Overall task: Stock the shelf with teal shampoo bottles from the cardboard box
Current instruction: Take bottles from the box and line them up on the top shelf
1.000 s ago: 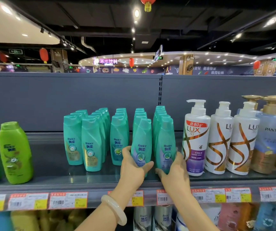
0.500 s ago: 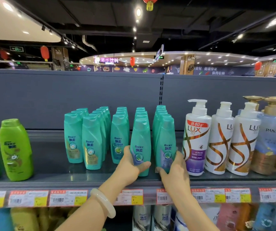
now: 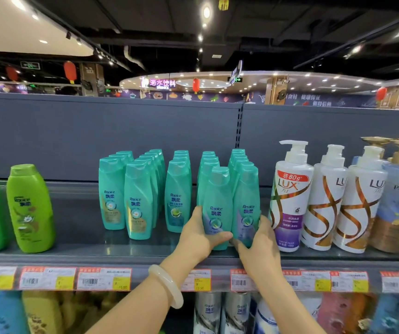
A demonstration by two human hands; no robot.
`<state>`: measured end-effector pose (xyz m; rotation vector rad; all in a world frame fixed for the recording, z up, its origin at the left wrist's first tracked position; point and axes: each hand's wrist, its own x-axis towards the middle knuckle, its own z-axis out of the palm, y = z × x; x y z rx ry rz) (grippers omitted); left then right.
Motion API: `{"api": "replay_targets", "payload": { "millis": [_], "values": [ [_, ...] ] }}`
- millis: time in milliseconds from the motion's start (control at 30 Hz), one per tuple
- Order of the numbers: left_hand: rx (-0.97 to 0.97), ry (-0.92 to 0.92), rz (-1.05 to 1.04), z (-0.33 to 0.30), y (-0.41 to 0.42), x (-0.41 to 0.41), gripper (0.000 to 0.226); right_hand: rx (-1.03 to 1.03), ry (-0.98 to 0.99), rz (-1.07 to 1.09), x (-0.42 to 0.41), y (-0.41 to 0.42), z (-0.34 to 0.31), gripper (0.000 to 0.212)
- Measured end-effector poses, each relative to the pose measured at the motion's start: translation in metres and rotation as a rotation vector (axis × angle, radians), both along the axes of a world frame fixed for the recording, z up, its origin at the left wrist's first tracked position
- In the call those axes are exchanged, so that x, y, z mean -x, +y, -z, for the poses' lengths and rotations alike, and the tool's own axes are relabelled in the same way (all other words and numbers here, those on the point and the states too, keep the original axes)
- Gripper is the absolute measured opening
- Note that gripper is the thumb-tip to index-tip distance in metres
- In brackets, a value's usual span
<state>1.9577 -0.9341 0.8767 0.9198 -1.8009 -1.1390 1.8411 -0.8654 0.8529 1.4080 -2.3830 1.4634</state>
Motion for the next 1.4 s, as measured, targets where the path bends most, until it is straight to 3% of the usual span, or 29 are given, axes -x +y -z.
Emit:
{"api": "replay_targets", "payload": {
  "millis": [500,1400],
  "values": [
    [0.042,-0.027,-0.122,0.005,-0.004,0.008,0.049,0.037,0.016,-0.004,-0.001,0.001,0.003,0.073],
    [0.128,-0.092,-0.345,0.009,-0.003,0.006,0.061,0.047,-0.010,-0.033,-0.002,0.009,-0.002,0.072]
  ]
}}
